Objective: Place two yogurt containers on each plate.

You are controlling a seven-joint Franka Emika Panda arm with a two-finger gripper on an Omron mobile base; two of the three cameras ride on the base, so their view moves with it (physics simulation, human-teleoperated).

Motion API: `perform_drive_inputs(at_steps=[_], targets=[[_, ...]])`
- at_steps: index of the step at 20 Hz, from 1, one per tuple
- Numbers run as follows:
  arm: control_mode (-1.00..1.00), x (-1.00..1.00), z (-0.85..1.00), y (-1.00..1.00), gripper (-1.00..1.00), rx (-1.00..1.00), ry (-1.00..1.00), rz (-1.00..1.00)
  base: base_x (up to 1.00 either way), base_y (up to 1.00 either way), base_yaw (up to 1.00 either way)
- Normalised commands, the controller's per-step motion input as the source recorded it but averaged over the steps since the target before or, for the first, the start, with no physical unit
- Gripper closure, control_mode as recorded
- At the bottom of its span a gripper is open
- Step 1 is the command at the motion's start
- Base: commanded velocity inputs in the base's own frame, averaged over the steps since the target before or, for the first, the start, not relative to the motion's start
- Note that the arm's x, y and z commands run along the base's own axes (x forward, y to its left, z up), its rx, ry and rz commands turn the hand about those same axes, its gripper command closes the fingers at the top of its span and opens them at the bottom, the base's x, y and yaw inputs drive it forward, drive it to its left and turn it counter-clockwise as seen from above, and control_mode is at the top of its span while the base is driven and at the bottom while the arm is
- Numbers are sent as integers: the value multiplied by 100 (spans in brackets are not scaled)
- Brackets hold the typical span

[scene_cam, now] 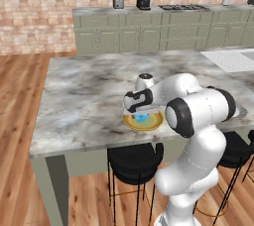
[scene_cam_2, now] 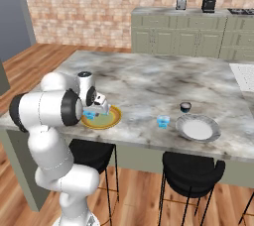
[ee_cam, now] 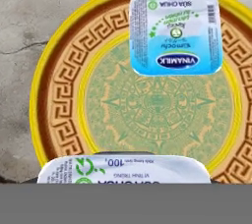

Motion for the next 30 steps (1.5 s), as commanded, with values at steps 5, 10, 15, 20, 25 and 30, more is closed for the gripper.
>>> perform_drive_inputs(at_steps=[5,10,15,20,25,30], targets=[[-100,16,-24,-3,100,0,0,0,0,0,0],[-100,15,-30,0,100,-2,1,0,0,0,0],[-100,12,-29,0,100,-1,3,0,0,0,0],[-100,6,-20,0,-100,-1,3,0,0,0,0],[-100,-10,4,0,-100,0,0,0,0,0,0],[-100,-32,23,0,-100,0,0,-6,0,0,0]])
